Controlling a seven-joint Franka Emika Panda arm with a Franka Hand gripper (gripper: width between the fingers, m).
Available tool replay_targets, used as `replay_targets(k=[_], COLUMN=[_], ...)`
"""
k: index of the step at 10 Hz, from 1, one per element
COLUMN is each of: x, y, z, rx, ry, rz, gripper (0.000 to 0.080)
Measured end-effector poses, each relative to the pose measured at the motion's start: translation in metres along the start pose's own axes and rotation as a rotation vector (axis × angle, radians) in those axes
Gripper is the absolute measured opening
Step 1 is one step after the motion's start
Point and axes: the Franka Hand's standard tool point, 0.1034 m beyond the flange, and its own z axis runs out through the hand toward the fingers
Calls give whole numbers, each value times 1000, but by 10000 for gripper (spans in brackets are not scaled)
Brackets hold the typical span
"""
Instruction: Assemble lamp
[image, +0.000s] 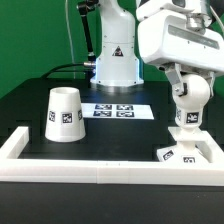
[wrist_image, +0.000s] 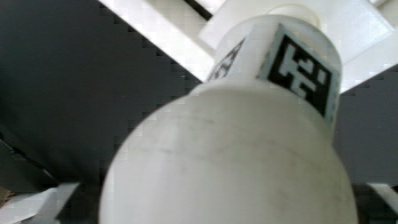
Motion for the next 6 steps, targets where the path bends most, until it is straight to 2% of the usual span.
replay_targets(k=[4,6], x=[-1,-5], y=[-2,-5], z=[-1,-1], rx=[-41,-51], ry=[61,75], rz=[-2,-1], gripper=[579,579])
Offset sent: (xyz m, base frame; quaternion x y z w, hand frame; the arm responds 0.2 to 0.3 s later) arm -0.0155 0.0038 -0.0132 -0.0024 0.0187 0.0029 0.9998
